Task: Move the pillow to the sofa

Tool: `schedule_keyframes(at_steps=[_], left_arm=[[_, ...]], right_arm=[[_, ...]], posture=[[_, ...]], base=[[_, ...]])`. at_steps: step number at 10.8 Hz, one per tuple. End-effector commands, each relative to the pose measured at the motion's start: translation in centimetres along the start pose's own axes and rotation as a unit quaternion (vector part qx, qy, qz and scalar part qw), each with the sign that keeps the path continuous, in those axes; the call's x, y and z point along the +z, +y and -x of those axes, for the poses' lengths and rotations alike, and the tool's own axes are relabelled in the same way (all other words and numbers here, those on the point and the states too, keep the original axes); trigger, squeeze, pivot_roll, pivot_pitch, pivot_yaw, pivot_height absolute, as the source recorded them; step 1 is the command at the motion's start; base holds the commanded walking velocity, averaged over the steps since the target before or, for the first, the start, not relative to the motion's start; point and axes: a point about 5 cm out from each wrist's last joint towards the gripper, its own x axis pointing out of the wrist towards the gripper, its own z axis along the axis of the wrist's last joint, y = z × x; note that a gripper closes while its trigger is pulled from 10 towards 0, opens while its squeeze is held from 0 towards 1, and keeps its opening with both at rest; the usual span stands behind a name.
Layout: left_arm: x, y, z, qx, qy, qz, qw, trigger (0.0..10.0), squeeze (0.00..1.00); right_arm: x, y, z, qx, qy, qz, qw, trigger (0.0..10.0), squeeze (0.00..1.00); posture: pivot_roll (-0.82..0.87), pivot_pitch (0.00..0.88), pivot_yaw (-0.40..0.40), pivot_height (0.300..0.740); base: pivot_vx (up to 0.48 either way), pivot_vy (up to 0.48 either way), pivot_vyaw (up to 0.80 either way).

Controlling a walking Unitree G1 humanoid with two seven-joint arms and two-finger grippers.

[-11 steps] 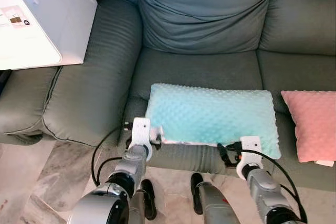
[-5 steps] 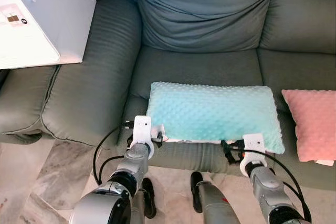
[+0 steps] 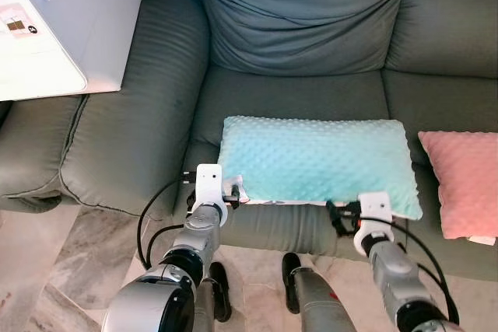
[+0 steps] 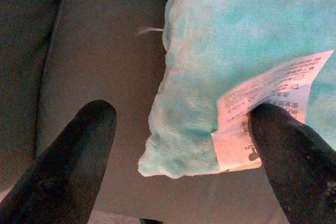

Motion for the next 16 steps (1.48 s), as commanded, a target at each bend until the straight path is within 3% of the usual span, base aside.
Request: schedule_keyframes(at_steps=[1,5,7,9,10,12,14,16], left_arm=[[-1.6,0.5,0.3,0.006,0.023,-0.007,1.0,10.0,0.0],[-3.0,2.5,0.6,-0.008,0.033,0.002,0.999,10.0,0.0],[-4.2,4.8,1.3,-0.045,0.029,-0.031,0.998,10.0,0.0],[-4.0,6.4,2.0,-0.042,0.005,-0.039,0.998,10.0,0.0],[-2.9,7.2,2.5,-0.028,-0.023,-0.025,0.999,10.0,0.0],[0.4,7.6,2.9,-0.012,-0.084,0.009,0.996,10.0,0.0],[3.2,8.1,3.9,0.007,-0.147,0.035,0.988,10.0,0.0],[4.3,8.3,5.0,0.007,-0.191,0.031,0.981,10.0,0.0]], right_arm=[[-1.5,0.5,0.8,0.01,0.019,-0.007,1.0,10.0,0.0],[-1.3,1.5,1.8,0.031,-0.007,-0.033,0.999,10.0,0.0],[-0.9,2.7,3.9,0.064,-0.02,-0.038,0.997,10.0,0.0],[-0.2,3.1,5.0,0.072,-0.02,-0.052,0.996,10.0,0.0],[1.7,3.3,5.2,0.062,-0.041,-0.082,0.994,10.0,0.0],[5.2,4.1,4.5,0.059,-0.078,-0.095,0.991,10.0,0.0],[7.6,5.3,3.2,0.083,-0.107,-0.081,0.988,10.0,0.0],[9.5,4.5,1.9,0.068,-0.126,-0.065,0.988,10.0,0.0]], posture=[[-0.15,0.405,0.1,0.74],[-0.16,0.362,0.098,0.74],[-0.17,0.299,0.089,0.74],[-0.16,0.231,0.081,0.74],[-0.15,0.177,0.071,0.74],[-0.14,0.104,0.061,0.74],[-0.14,0.0,0.063,0.74],[-0.13,0.0,0.054,0.74]], base=[[0.0,0.0,0.0],[0.0,0.0,0.0],[0.0,0.0,0.0],[0.0,0.0,0.0],[0.0,0.0,0.0],[0.0,0.0,0.0],[0.0,0.0,0.0],[0.0,0.0,0.0]])
